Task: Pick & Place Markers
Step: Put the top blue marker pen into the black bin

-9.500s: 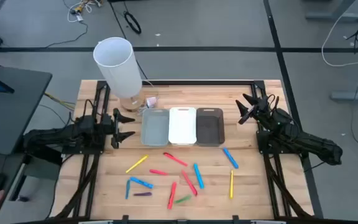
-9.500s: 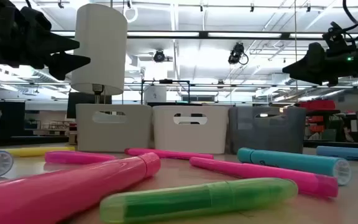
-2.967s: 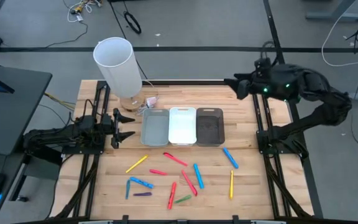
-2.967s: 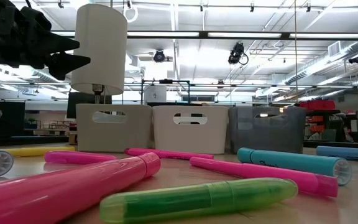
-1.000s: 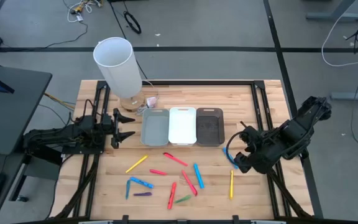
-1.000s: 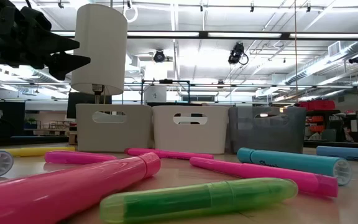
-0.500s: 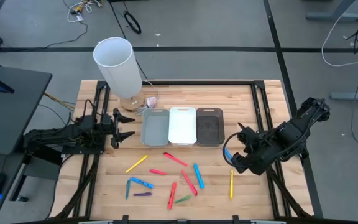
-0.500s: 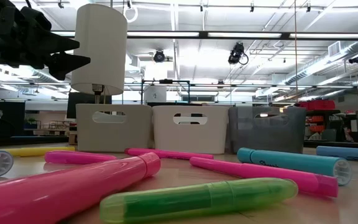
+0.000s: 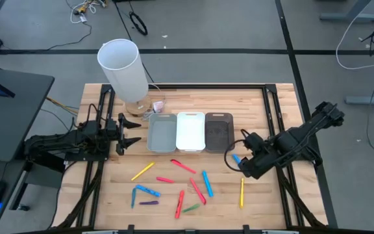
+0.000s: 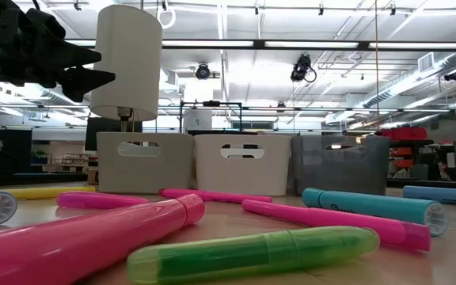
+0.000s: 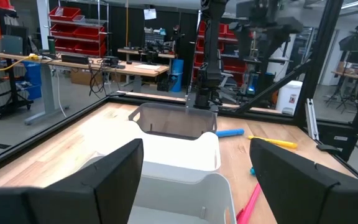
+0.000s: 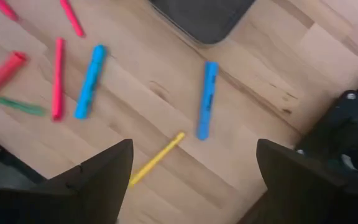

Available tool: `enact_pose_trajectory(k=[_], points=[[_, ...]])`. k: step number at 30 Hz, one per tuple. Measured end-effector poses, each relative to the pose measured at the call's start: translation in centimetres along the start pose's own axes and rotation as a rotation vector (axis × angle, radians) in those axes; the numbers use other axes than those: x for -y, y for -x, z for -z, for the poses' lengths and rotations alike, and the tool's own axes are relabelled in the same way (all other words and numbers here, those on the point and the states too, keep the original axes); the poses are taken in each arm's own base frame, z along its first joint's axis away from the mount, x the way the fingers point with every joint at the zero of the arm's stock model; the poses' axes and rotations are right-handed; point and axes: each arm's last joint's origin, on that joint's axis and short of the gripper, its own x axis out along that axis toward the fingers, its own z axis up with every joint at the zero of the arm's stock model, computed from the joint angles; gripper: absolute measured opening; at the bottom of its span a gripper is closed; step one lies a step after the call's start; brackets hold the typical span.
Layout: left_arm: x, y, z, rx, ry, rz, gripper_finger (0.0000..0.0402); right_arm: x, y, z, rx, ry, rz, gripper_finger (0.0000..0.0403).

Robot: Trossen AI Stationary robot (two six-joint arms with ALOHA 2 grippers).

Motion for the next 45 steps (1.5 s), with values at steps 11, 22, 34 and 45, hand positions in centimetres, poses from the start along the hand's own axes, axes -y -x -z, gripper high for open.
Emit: enact_pose_trajectory(k=[11,22,34,45], points=[[0.0,0.0,0.0,0.0,0.0,0.0,0.0303,0.8,-4.0,-0.4,-0.029,0.025,0.009,0.0343],[0.0,0.0,0.0,0.0,0.0,0.0,0.0303,1.2,-8.0,0.0,-0.05,0.044,0.037,0.0343],[0.0,0.0,0.0,0.0,0.0,0.0,0.0303,1.7,-11.0,0.6,-0.053,0.045,0.05,0.0343],[0.0,0.0,0.0,0.0,0.0,0.0,0.0303,0.9,-14.2,1.1,-0.078,0.053,0.141,0.0343]])
